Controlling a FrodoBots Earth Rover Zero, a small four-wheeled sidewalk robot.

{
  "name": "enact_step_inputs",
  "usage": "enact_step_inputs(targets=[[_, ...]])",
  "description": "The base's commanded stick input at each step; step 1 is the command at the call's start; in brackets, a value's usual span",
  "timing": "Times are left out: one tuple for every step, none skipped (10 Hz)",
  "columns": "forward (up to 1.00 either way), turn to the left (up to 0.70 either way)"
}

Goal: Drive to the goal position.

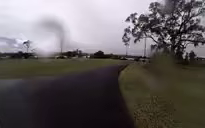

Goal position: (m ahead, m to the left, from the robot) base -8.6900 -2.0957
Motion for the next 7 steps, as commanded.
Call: enact_step_inputs(targets=[[0.85, 0.0], [0.85, 0.0], [0.85, 0.0], [0.85, 0.0], [0.85, 0.0], [0.85, 0.0], [0.85, 0.0]])
